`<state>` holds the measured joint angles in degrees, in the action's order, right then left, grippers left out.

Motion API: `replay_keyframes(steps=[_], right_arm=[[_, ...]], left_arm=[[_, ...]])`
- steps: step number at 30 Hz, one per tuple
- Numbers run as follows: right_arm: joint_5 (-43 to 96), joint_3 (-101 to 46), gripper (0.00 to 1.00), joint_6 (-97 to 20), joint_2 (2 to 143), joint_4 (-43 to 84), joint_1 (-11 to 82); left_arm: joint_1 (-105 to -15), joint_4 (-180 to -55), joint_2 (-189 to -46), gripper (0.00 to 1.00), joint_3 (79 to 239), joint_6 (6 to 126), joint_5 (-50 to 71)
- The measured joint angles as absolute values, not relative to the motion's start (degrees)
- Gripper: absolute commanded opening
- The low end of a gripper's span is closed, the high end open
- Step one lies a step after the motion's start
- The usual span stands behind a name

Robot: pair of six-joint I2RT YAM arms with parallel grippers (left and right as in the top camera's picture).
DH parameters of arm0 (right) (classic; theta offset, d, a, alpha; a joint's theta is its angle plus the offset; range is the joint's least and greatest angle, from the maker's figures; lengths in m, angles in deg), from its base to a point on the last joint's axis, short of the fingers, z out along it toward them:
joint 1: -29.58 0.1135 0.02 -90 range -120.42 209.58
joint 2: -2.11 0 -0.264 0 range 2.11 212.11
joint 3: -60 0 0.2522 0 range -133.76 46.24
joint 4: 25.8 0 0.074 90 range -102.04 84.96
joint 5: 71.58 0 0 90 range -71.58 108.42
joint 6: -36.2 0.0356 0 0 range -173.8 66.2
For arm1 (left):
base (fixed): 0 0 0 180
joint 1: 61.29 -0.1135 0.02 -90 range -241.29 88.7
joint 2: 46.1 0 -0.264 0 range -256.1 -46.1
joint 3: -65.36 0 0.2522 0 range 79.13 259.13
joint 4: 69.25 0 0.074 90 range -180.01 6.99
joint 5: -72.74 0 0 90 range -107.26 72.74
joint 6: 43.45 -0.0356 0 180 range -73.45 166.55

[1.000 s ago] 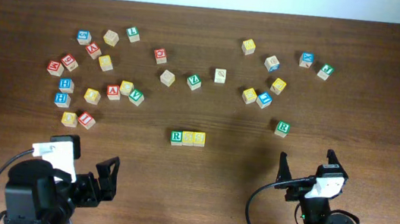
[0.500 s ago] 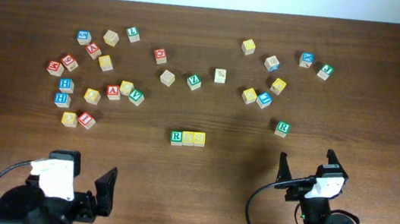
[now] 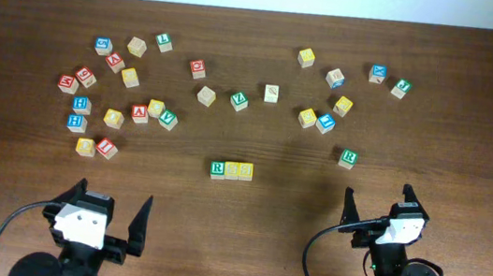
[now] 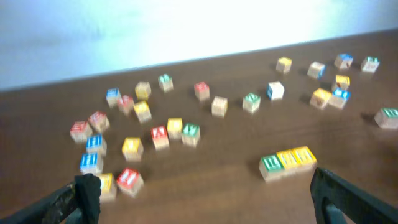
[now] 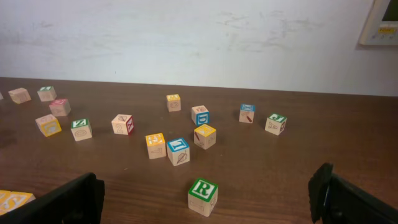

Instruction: Spell out RSS

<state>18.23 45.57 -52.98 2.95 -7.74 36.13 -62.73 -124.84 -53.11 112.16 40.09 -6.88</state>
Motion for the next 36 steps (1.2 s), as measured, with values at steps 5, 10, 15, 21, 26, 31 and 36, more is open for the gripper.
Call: replay_keyframes(steps=[5,10,15,21,26,31,36], right_arm=[[18.23,45.57,0.98,-52.98,2.95,-7.72,36.13],[18.23,45.57,0.98,-52.98,2.95,-7.74,36.13],[18.23,45.57,0.98,-52.98,2.95,-7.74,36.13],[18.23,45.57,0.98,-53.0,2.95,-7.74,36.13],[18.23,45.57,0.98,-52.98,2.95,-7.74,36.13],[18.23,45.57,0.98,-53.0,2.95,-7.74,36.13],[18.23,45.57,0.98,-52.98,2.95,-7.74,36.13]], left_arm=[[-62.73,-113.28,-48.52,0.99,105.34,39.85,-6.71],[-62.73,-105.19,-47.21,0.99,101.26,39.65,-6.71],[-64.65,-95.07,-47.14,0.99,97.15,39.63,-6.69],[-65.79,-89.8,-47.06,0.99,93.61,39.67,-6.69],[-65.79,-85.08,-47.03,0.99,90.68,39.76,-6.69],[-65.79,-79.81,-46.99,0.99,86.24,41.53,-6.71],[-65.79,-73.15,-46.99,0.99,82.46,42.8,-6.69]])
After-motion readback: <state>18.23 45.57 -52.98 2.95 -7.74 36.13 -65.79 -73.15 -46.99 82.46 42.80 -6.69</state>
